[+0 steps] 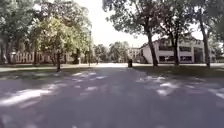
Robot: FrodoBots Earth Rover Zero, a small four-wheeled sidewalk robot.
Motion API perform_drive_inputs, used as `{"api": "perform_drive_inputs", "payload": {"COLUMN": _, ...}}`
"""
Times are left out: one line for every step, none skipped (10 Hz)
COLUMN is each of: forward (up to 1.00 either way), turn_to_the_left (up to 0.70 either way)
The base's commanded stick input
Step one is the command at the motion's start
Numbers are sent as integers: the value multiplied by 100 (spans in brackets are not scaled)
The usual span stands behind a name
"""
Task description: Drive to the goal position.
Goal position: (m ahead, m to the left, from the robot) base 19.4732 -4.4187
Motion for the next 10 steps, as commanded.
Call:
{"api": "perform_drive_inputs", "payload": {"forward": 85, "turn_to_the_left": 0}}
{"api": "perform_drive_inputs", "payload": {"forward": 85, "turn_to_the_left": 0}}
{"api": "perform_drive_inputs", "payload": {"forward": 85, "turn_to_the_left": 0}}
{"api": "perform_drive_inputs", "payload": {"forward": 85, "turn_to_the_left": 0}}
{"api": "perform_drive_inputs", "payload": {"forward": 85, "turn_to_the_left": 0}}
{"api": "perform_drive_inputs", "payload": {"forward": 85, "turn_to_the_left": 0}}
{"api": "perform_drive_inputs", "payload": {"forward": 85, "turn_to_the_left": 0}}
{"api": "perform_drive_inputs", "payload": {"forward": 85, "turn_to_the_left": 0}}
{"api": "perform_drive_inputs", "payload": {"forward": 85, "turn_to_the_left": 0}}
{"api": "perform_drive_inputs", "payload": {"forward": 85, "turn_to_the_left": 0}}
